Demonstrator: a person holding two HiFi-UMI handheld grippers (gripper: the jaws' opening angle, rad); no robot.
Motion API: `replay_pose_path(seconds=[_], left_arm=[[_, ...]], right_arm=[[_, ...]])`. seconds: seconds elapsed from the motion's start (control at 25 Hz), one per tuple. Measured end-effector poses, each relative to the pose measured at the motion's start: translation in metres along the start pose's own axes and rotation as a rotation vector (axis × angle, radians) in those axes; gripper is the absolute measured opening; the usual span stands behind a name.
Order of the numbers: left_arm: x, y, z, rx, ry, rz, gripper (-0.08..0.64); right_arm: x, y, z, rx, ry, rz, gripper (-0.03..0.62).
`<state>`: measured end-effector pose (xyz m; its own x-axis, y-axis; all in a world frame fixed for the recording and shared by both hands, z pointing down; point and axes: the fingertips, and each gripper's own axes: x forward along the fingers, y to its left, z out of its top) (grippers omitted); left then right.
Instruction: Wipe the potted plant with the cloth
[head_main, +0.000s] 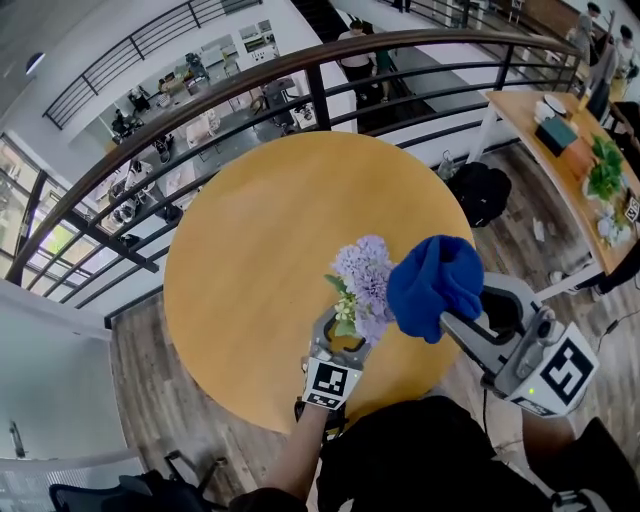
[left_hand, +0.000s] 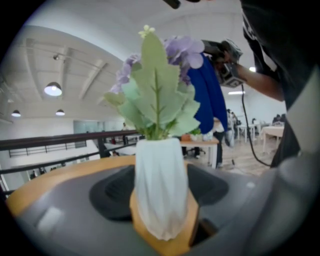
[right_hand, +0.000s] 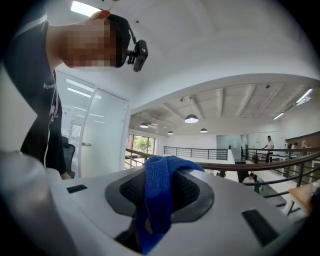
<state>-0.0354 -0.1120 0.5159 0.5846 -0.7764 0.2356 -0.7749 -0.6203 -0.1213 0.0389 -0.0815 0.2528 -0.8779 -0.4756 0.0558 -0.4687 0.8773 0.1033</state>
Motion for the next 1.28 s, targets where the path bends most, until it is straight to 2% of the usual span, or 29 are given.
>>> replay_pose_path(seconds=[0.12,0.2,0.36,0.44,0.56,0.72,0.88,1.08,1.28], left_arm=[[-0.004,0.001,-0.002,0.003,-0.004,-0.009,0.322],[-0.005,0.000,-0.001,0.005,-0.006,-0.017,0.322],[-0.004,-0.002,0.000,0.004,-0.005,-0.021,0.322],[-0.005,-0.002,-0.001,0.005,-0.007,-0.024,0.322],[-0.005,0.002,0.001,0.012,-0.014,-0.031,0.322],[-0.004,0.003,0.000,0.008,-0.015,-0.030,0.322],[-0.003,0.002,-0.002,0.007,-0.011,-0.036,0.322],[-0.005,0.001,-0.001,0.014,-0.013,-0.039,0.322],[-0.003,0.001,-0.002,0.014,-0.014,-0.044,0.324]], right_arm=[[0.023,0.010,-0.031,0.001,0.090,0.039,0.120],[0.026,0.009,-0.048,0.054,0.125,0.033,0.120],[0.021,0.005,-0.065,0.203,0.114,0.054,0.120],[0.018,0.008,-0.070,0.233,0.110,0.063,0.120],[0.014,-0.001,-0.081,0.284,0.105,0.022,0.120],[0.004,-0.021,-0.112,0.456,0.099,-0.036,0.120],[-0.006,-0.036,-0.138,0.551,0.105,-0.100,0.120],[-0.021,-0.062,-0.141,0.600,0.069,-0.204,0.120],[-0.026,-0.080,-0.127,0.531,0.054,-0.253,0.120]])
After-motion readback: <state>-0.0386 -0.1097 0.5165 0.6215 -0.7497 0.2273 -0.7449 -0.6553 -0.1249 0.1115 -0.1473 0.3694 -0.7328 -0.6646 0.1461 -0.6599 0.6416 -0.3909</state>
